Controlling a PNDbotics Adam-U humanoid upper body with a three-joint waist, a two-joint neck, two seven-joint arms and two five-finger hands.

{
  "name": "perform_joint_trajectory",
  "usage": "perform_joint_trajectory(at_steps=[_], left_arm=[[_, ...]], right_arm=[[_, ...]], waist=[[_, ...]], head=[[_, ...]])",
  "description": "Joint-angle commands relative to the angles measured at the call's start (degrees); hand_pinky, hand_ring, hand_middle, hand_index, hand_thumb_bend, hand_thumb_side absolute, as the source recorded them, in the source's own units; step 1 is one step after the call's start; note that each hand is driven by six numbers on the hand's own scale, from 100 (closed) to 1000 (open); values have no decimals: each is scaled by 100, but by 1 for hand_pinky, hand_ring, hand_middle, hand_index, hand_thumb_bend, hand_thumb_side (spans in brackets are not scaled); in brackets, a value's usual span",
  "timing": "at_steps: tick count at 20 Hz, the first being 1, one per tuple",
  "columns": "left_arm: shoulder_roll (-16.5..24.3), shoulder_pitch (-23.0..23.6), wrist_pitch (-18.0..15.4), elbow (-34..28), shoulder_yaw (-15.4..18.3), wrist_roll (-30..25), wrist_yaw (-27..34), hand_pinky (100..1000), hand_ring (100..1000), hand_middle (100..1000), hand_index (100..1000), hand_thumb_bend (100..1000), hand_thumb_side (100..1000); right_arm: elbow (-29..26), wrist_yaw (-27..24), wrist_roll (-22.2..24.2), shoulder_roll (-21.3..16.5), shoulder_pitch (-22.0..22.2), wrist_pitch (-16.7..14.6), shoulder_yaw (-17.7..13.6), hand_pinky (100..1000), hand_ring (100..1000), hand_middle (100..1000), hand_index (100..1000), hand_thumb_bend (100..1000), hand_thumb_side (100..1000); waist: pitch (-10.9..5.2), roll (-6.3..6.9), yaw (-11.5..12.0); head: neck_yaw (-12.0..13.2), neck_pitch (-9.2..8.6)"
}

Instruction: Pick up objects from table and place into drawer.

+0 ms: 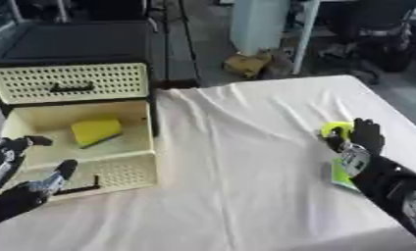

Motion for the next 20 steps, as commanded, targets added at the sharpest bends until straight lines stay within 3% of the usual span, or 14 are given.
perform_joint_trajectory(at_steps=[1, 4, 5, 7, 15, 20], left_arm=[[66, -54, 1, -130, 61, 11, -12, 100, 100, 100, 785, 476, 1000], [58, -67, 2, -136, 64, 10, -10, 100, 100, 100, 785, 476, 1000], [55, -69, 4, -137, 65, 10, -9, 100, 100, 100, 785, 476, 1000], [46, -69, 7, -137, 66, 5, -7, 100, 100, 100, 785, 475, 1000], [28, -85, 13, -144, 69, -4, 14, 100, 100, 100, 784, 474, 1000], [25, -83, 13, -144, 71, -11, 21, 100, 100, 100, 784, 472, 1000]], right_arm=[[-35, 67, 39, -13, -141, -92, 21, 839, 996, 888, 904, 100, 554], [-35, 76, 28, 65, -193, -156, 12, 839, 1000, 889, 906, 108, 609], [-35, 79, 26, 90, -205, -180, 13, 839, 1000, 890, 907, 189, 638], [-35, 66, 33, 139, -221, -242, 4, 840, 1000, 892, 908, 123, 647], [-35, -79, 477, 273, -179, -484, -23, 793, 979, 891, 913, 172, 737], [-35, -108, 1097, 304, -130, -558, 16, 661, 862, 849, 877, 206, 661]], waist=[[-34, 11, 23], [-24, 14, 51], [-22, 14, 58], [-19, 15, 72], [-4, 10, 97], [-3, 5, 114]], head=[[-10, 1], [-27, -11], [-30, -13], [-34, -22], [-72, -18], [-91, -17]])
